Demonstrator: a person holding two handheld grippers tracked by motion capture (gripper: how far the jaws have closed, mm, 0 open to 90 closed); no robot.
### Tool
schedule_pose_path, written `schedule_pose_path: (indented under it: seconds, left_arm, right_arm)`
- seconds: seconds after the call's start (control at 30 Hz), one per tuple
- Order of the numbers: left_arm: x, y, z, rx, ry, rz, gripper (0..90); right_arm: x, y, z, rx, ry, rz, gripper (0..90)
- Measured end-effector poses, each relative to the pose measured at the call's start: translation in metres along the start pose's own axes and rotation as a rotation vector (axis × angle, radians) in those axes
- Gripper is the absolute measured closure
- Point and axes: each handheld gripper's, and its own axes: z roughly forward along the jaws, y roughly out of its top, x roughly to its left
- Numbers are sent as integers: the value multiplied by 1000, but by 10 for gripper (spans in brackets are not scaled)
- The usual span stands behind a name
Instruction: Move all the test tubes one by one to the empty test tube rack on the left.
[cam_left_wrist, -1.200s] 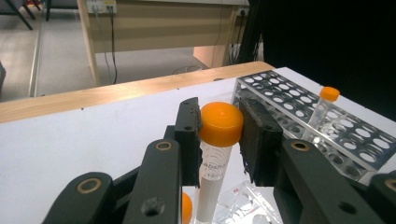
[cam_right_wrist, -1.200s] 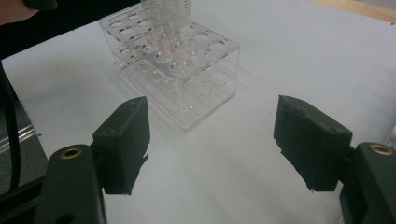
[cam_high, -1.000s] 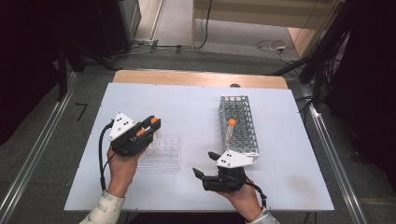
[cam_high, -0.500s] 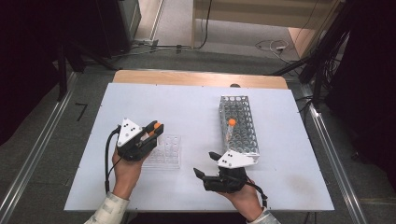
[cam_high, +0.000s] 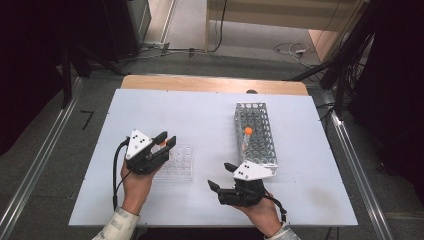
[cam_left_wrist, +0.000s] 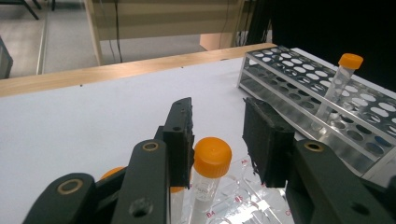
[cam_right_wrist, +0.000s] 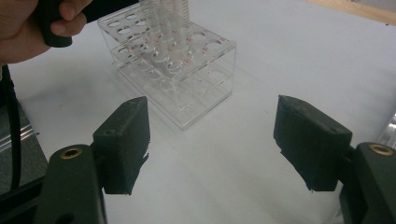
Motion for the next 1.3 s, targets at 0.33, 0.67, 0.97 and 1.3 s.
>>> schedule_pose_path:
  seconds: [0.33, 0.67, 0.97, 1.3]
  left_arm:
    - [-3, 4, -4, -12, -24, -36, 407]
    - [-17, 10, -9, 19, -45, -29, 229]
    - [-24, 13, -12, 15, -53, -16, 191]
    - [-26, 13, -13, 14, -61, -8, 191]
  right_arm:
    - [-1, 0, -1, -5, -4, 2, 255]
    - [-10, 0, -5, -17, -40, 21, 255]
    - [-27, 0, -13, -53, -114, 50, 255]
    - [-49, -1, -17, -69, -216, 80, 256]
